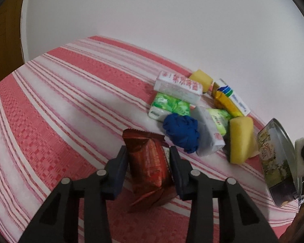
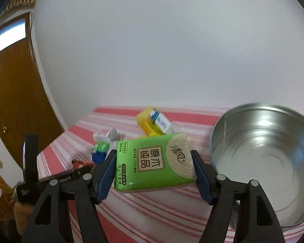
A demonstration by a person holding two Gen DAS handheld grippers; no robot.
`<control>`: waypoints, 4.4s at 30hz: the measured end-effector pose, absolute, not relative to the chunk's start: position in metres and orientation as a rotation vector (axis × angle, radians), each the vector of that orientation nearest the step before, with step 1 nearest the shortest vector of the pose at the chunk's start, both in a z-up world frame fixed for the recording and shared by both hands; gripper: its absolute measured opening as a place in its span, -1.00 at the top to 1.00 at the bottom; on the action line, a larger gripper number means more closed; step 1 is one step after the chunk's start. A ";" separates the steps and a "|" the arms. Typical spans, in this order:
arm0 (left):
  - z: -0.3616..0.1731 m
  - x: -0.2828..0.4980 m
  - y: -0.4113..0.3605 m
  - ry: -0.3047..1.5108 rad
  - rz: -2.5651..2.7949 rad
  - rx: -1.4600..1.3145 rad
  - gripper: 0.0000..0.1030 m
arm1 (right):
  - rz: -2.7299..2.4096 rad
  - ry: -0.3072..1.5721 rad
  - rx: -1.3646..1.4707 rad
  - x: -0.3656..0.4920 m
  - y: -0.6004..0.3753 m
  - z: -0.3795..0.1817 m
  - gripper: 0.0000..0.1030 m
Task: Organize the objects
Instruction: 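Carry both items over the silver tin and open both grippers to drop them, then move the left gripper to the blue cloth and grasp it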
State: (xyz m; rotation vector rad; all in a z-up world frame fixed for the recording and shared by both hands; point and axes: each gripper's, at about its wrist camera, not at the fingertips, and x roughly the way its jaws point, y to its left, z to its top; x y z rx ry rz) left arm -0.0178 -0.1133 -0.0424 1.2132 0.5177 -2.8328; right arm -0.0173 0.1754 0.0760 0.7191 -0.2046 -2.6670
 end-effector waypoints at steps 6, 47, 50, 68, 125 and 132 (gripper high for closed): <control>-0.012 -0.005 -0.101 0.422 -2.971 0.980 0.24 | -2.757 -0.267 0.565 -0.006 0.204 0.099 -0.39; -0.005 -0.045 0.194 -0.235 -3.325 1.155 -0.01 | -3.146 -0.004 1.041 -0.043 0.350 0.045 -0.48; -0.003 -0.043 0.194 -0.302 -3.289 1.054 -0.49 | -3.172 -0.001 1.028 -0.040 0.351 0.046 -0.49; 0.021 -0.042 0.148 -0.078 -3.293 0.873 -0.99 | -3.339 -0.516 0.355 0.035 0.386 0.099 -0.72; -0.042 -0.097 -0.116 0.718 -2.642 1.226 -0.97 | -3.141 -0.117 0.347 0.044 0.204 0.081 -0.72; -0.040 -0.094 -0.107 0.625 -2.712 1.259 -0.94 | -3.138 -0.116 0.330 0.041 0.203 0.081 -0.72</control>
